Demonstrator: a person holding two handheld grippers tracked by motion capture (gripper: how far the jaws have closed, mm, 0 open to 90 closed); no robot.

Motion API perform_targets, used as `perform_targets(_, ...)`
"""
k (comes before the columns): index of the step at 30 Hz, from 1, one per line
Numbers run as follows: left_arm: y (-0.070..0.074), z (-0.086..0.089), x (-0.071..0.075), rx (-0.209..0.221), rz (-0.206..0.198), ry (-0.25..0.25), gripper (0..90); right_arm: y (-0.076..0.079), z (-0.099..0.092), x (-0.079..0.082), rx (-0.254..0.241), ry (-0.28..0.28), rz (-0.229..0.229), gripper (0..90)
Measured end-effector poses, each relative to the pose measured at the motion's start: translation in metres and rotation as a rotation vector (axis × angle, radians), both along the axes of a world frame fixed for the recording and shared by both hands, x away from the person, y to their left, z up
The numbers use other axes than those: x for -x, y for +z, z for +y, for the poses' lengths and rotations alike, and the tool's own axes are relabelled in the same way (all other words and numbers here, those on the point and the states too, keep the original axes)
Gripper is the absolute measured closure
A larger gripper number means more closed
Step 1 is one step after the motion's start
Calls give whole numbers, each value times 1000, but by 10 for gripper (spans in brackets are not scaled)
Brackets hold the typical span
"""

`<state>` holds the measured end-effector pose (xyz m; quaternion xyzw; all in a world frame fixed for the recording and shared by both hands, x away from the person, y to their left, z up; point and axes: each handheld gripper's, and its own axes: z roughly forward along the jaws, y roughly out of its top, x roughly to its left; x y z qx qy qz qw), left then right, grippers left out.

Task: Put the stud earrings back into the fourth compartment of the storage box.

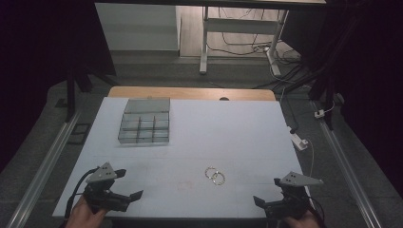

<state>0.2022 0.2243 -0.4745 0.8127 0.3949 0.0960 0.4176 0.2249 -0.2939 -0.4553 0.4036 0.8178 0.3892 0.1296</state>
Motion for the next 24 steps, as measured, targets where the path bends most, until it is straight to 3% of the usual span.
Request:
perform_targets(7, 1, -19, -17, 25, 5, -29, 19, 0, 1, 0, 13, 5, 1, 0)
perform_targets(18, -5, -59, -47, -85, 8, -105, 5, -1, 3, 0, 28, 11, 3, 0)
perform_targets(24, -8, -83, -66, -84, -1, -147, 3, -1, 2, 0, 19, 4, 5, 0)
